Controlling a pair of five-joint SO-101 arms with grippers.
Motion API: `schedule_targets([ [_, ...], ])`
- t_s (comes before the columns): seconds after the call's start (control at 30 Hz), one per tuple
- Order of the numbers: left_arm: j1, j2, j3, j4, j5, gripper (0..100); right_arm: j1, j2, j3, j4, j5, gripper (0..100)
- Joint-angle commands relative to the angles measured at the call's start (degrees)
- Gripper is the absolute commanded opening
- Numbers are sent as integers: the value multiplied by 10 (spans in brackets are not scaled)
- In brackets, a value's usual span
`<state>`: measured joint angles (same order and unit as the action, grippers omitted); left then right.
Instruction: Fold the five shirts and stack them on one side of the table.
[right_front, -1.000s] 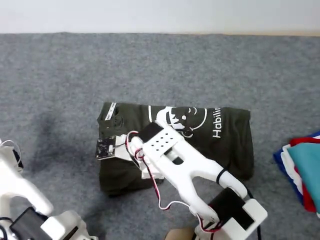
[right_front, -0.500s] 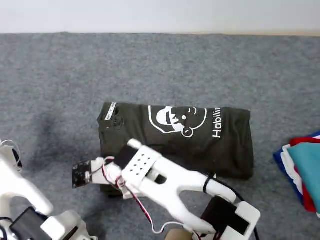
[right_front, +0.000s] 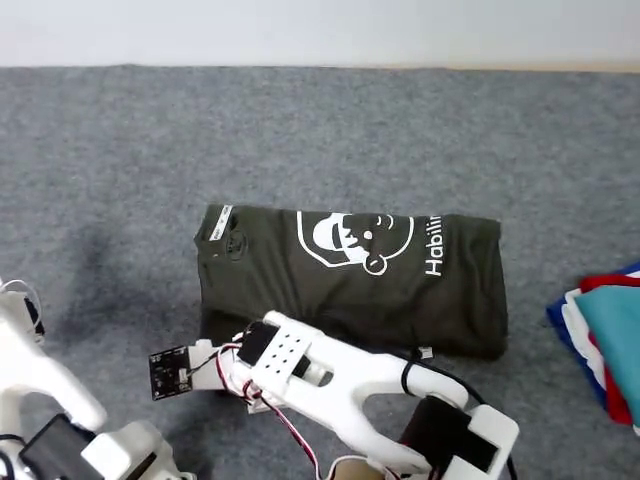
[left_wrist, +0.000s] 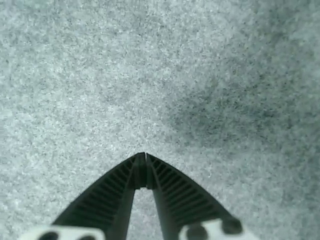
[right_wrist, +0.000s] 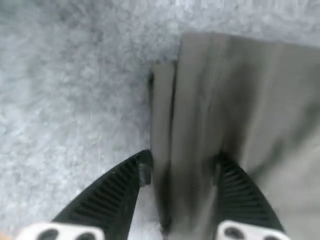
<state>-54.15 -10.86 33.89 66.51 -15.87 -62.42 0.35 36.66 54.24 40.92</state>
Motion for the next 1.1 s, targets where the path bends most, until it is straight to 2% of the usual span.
schedule_targets([
  [0.0,-3,-18,-2,-11,-4,2,-3,8,-7,-15,-4,168],
  [0.33,-3,-18,-2,-10,-4,2,-1,34,-33,-4,0,14],
  [0.5,-3,-18,-2,-10,-4,2,1,38,-53,34,0,12],
  [0.7,0,-18,-2,-10,-4,2,77,38,-135,87,3,12],
  [0.87,0,-18,-2,-10,-4,2,145,44,-200,95,38,12],
  [1.07,0,-17,1,-11,-4,2,197,127,-299,101,38,12],
])
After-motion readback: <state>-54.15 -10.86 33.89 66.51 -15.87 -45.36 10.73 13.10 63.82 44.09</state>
